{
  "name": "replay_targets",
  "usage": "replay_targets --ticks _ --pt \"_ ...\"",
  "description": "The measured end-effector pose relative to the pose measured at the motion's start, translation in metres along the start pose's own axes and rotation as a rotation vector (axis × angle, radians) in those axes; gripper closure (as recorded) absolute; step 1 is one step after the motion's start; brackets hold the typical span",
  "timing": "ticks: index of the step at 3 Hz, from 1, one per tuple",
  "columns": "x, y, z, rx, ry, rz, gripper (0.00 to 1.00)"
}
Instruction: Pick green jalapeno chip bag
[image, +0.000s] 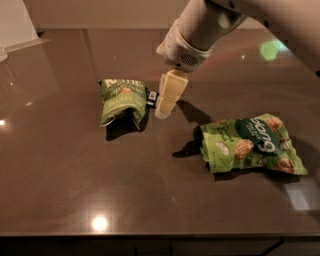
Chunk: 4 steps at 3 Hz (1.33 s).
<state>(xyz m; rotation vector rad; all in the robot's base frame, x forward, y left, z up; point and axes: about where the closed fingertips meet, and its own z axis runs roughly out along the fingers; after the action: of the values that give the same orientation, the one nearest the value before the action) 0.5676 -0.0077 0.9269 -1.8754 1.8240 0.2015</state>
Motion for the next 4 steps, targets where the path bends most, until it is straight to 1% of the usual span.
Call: replay_targets --ticks 1,2,3,4 --pt "-0.022 0.000 0.025 -0.004 -0.038 0.010 0.00" --pt "-0.036 0.005 0.051 -0.009 -0.058 0.006 0.00" --pt "-0.045 0.009 0.076 -0.014 -0.075 0.000 0.00" --pt "-0.049 0.008 0.095 -0.012 -0.077 -0.006 0.00"
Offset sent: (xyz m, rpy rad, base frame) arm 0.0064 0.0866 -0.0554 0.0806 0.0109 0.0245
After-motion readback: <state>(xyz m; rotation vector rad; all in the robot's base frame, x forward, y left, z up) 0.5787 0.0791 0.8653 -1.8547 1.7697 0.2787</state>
